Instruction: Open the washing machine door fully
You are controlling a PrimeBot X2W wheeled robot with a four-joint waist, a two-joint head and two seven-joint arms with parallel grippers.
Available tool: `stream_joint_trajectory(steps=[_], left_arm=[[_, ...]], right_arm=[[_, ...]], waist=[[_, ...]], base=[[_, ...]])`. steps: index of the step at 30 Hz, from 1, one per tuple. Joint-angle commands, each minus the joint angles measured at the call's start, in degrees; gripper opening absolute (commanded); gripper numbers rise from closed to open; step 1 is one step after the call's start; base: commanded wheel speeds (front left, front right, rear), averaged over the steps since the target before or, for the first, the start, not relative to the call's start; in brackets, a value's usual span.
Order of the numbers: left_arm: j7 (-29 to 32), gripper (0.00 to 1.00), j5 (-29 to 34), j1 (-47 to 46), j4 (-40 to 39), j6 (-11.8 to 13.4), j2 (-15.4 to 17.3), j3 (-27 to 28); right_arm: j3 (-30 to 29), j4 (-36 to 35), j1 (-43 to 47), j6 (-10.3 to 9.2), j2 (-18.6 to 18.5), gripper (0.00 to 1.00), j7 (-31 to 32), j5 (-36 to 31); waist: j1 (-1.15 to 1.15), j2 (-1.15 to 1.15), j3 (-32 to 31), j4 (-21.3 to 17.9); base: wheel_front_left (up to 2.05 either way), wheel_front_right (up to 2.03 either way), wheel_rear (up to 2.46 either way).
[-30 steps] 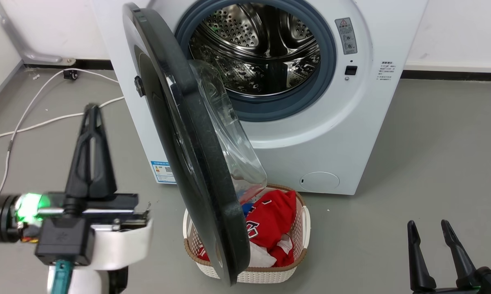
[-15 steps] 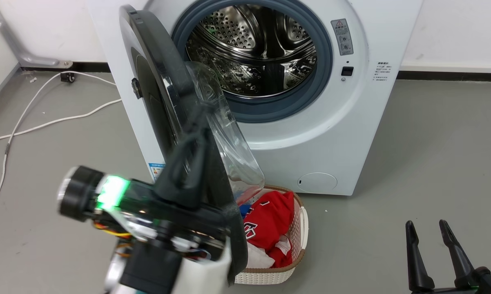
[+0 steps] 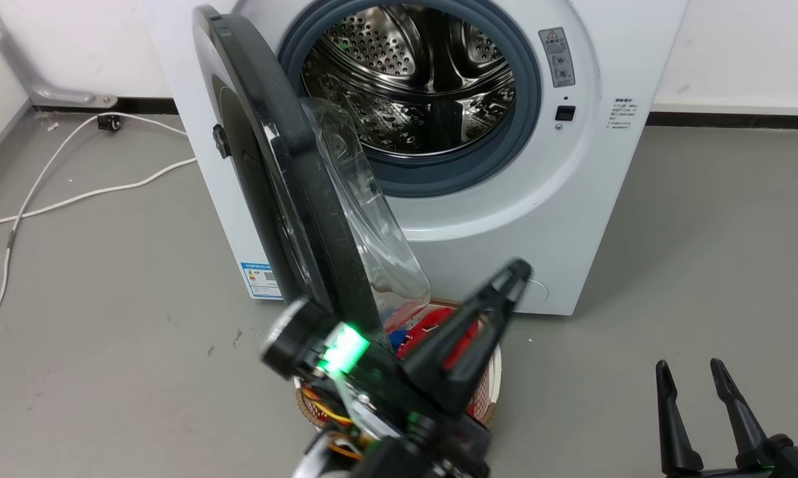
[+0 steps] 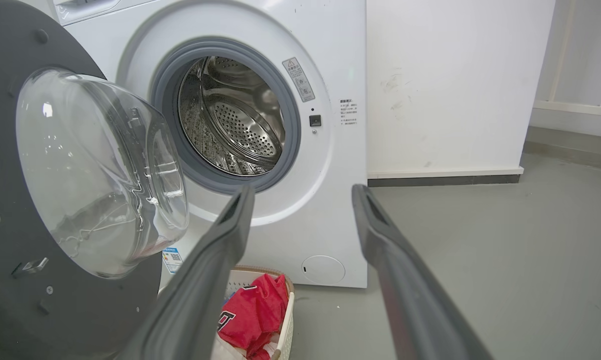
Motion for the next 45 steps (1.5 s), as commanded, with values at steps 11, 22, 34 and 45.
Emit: stream_joint_trajectory(steps=[11,22,34,45], left_arm=[[0.3,0.00,-1.9,4.0,7.3,-0.6,0.4,-4.4],[-0.4,0.00,-4.5,8.2,16.0,1.5,1.4,-3.6],[-1.2,0.00,-7.3,7.9,23.7,4.6,2.1,0.5],[-1.1,0.00,-8.5,9.3,23.2,6.7,3.3,2.6]], right_arm=[[0.0,0.3,0.2,-0.01,0.2,1.00,-0.1,-0.3],[-0.5,0.6,-0.1,-0.01,0.2,1.00,-0.1,-0.6],[-0.6,1.1,-0.8,-0.01,0.2,1.00,-0.1,-0.7],[0.1,1.6,-0.2,-0.01,0.2,1.00,-0.1,-0.3]], waist=[[0.00,0.00,0.7,0.0],[0.00,0.00,2.2,0.8],[0.00,0.00,3.4,1.8],[0.00,0.00,3.6,5.8]], base=[[0.00,0.00,0.00],[0.00,0.00,0.00],[0.00,0.00,0.00],[0.00,0.00,0.00]])
